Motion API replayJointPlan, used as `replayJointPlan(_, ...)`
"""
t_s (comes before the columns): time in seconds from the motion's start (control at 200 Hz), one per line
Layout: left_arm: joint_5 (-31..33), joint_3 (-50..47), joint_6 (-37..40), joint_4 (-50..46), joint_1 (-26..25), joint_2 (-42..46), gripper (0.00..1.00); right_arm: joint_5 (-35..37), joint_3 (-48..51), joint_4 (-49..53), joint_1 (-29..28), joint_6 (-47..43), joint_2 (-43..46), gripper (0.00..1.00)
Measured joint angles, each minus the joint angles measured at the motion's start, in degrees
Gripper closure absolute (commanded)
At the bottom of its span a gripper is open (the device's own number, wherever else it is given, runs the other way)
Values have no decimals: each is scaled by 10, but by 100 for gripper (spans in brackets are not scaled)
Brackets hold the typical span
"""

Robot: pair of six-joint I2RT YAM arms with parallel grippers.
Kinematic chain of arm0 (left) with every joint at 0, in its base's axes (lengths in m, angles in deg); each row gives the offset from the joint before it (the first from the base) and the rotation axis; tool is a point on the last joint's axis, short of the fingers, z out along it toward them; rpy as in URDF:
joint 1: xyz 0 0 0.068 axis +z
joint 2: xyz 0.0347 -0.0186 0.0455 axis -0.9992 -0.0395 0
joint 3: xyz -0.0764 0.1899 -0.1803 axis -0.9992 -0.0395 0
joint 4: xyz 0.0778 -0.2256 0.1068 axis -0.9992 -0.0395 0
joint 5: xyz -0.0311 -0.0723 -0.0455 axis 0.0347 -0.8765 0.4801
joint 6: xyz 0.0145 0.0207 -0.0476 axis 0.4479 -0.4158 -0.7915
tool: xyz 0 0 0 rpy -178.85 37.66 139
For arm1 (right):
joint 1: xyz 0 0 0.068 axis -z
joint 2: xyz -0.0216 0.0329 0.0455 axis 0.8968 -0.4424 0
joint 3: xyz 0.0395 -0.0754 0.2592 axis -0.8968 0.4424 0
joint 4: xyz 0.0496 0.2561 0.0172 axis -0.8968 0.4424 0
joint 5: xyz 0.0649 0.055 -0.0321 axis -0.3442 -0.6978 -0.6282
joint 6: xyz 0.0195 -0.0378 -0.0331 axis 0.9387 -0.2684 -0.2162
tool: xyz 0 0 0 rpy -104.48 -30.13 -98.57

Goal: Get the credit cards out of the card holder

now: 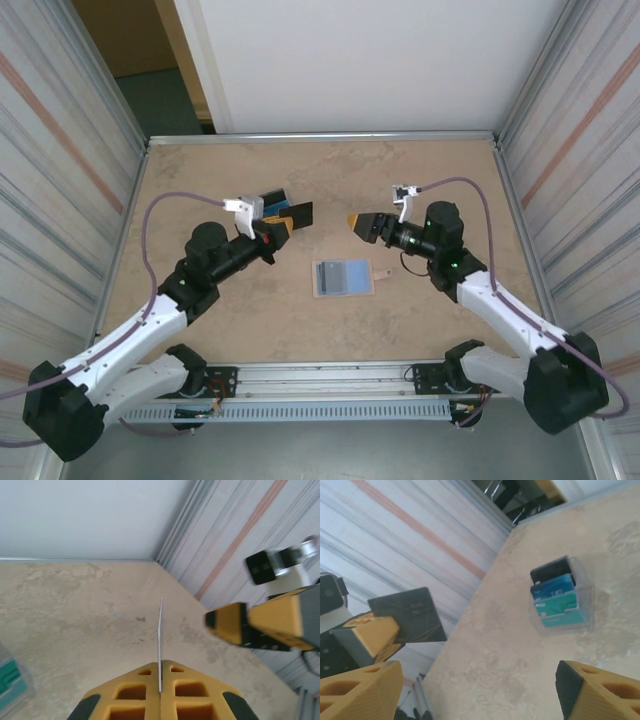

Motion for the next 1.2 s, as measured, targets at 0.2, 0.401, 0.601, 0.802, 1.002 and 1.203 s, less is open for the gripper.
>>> replayJointPlan(0.2, -34, -9, -47, 61, 0, -16, 100, -42, -43, -59, -37, 19, -82, 34)
replayJointPlan(0.401, -51, -13, -75, 100, 0, -28, 100, -76, -87, -107, -62, 24, -117, 38)
replayJointPlan(0.601, -64, -16, -93, 131, 1, -38, 100, -108, -101, -138, -66, 32, -145, 52)
replayJointPlan(0.802, -67, -21, -107, 151, 1, -39, 100, -138, -105, -158, -69, 41, -154, 83)
replayJointPlan(1.002, -77, -21, -106, 145, 9, -39, 62, -163, -113, -148, -69, 33, -151, 100)
replayJointPlan(1.203, -113, 26, -34, 15, 21, -30, 31, -161, -136, -16, -69, -53, -116, 100)
